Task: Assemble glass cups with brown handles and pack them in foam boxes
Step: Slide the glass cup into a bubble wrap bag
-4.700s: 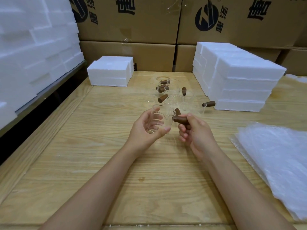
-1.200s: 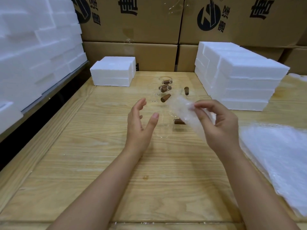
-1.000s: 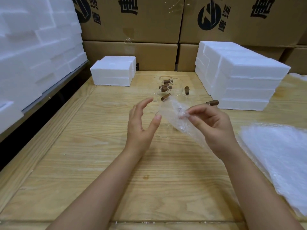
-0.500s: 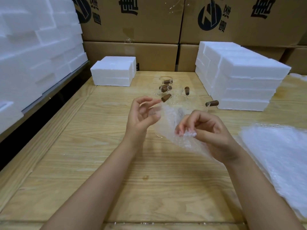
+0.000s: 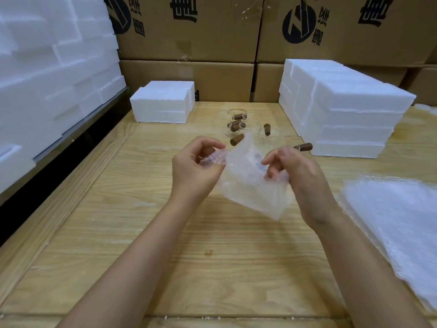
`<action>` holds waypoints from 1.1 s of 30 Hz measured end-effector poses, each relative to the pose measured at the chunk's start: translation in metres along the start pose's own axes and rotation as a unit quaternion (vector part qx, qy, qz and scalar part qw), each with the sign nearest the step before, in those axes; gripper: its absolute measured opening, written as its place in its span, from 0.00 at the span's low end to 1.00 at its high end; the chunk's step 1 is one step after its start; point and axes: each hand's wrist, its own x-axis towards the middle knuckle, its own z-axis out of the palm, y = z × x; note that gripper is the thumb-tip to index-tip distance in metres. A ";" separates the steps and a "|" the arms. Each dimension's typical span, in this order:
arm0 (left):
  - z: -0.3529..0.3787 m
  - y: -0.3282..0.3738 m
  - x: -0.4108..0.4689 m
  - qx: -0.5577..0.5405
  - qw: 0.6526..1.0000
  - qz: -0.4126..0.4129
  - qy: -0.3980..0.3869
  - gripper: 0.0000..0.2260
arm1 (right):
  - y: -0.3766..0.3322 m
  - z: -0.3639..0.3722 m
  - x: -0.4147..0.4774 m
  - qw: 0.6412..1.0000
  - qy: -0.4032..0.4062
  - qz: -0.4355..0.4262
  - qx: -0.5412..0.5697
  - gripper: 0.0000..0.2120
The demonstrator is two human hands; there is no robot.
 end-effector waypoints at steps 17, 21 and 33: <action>-0.028 0.030 0.017 0.021 0.956 0.283 0.068 0.07 | 0.008 0.046 -0.011 0.962 -0.116 0.115 0.217 0.20; -0.036 0.026 0.022 -0.024 0.972 0.234 0.028 0.10 | 0.017 0.058 -0.011 0.933 -0.164 0.181 0.266 0.22; -0.033 -0.029 0.009 0.061 0.997 0.010 0.040 0.10 | 0.036 0.041 -0.001 0.987 0.103 -0.015 -0.121 0.02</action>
